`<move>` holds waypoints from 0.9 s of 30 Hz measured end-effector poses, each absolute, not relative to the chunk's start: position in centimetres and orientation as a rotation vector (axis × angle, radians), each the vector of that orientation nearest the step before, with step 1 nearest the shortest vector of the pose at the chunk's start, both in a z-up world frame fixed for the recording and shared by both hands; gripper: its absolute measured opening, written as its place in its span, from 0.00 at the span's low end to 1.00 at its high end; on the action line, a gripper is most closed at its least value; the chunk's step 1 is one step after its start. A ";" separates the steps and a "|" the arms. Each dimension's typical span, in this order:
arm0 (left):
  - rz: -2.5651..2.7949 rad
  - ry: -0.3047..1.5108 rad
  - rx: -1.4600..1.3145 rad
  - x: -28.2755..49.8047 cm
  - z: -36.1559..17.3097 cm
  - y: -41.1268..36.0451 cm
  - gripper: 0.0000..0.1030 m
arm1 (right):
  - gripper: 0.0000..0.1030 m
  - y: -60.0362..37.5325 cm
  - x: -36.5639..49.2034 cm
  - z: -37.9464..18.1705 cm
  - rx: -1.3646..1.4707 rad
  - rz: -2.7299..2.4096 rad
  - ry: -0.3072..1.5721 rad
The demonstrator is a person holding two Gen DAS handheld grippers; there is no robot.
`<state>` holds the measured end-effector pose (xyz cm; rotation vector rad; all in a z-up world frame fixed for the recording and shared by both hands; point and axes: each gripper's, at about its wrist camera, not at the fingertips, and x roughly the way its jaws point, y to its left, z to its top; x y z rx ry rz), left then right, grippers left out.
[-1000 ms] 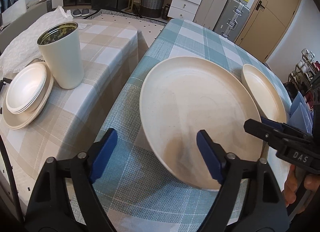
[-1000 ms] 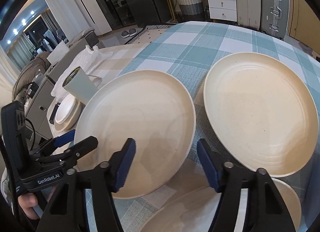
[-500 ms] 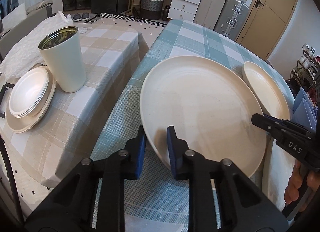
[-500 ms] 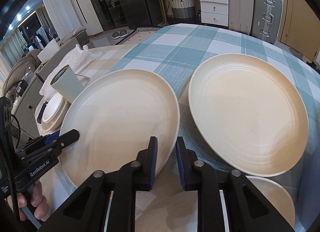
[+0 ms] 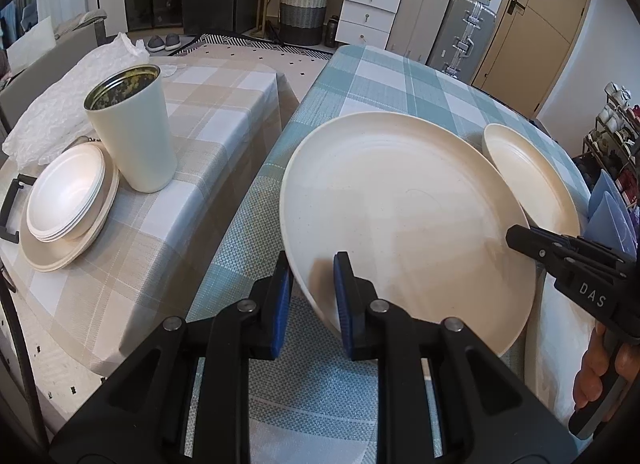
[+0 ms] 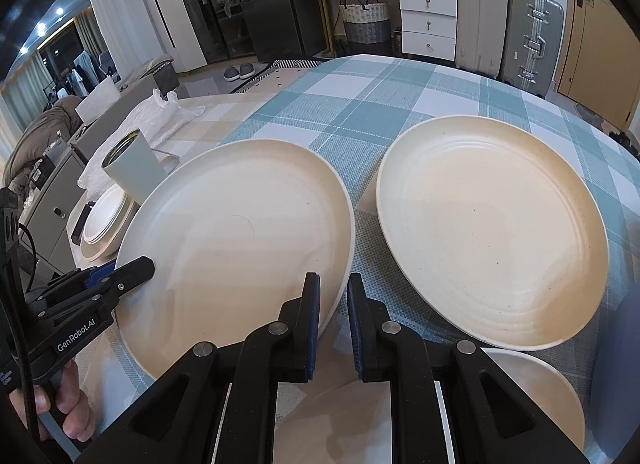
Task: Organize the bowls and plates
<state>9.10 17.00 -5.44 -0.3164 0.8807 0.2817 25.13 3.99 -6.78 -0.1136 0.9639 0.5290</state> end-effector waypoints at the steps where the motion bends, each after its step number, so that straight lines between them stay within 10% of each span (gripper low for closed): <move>1: 0.281 0.878 -0.313 9.0 -5.2 16.9 0.17 | 0.13 3.8 25.0 -6.6 -0.110 0.528 0.962; 27: 0.165 0.821 -0.239 6.4 0.2 11.5 0.18 | 0.13 -1.6 20.3 -1.5 -0.020 0.475 0.895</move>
